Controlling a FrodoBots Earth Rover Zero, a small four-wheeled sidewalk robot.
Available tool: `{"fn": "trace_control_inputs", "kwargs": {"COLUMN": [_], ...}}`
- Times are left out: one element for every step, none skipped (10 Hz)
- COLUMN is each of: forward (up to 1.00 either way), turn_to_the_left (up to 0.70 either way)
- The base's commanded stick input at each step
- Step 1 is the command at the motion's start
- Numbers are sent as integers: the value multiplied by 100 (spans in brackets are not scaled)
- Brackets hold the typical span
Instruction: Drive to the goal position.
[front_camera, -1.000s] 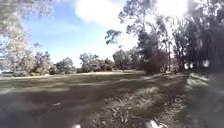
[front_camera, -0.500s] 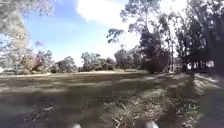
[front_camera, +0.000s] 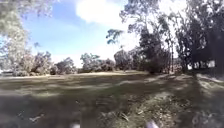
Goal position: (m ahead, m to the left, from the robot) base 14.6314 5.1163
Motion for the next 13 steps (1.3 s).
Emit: {"fn": "trace_control_inputs", "kwargs": {"forward": [70,70,70,70,70,70,70,70,70,70,70,70,70], "turn_to_the_left": [0,0,-3,-10,-25,-6,0,0,0,0,0,0,0]}}
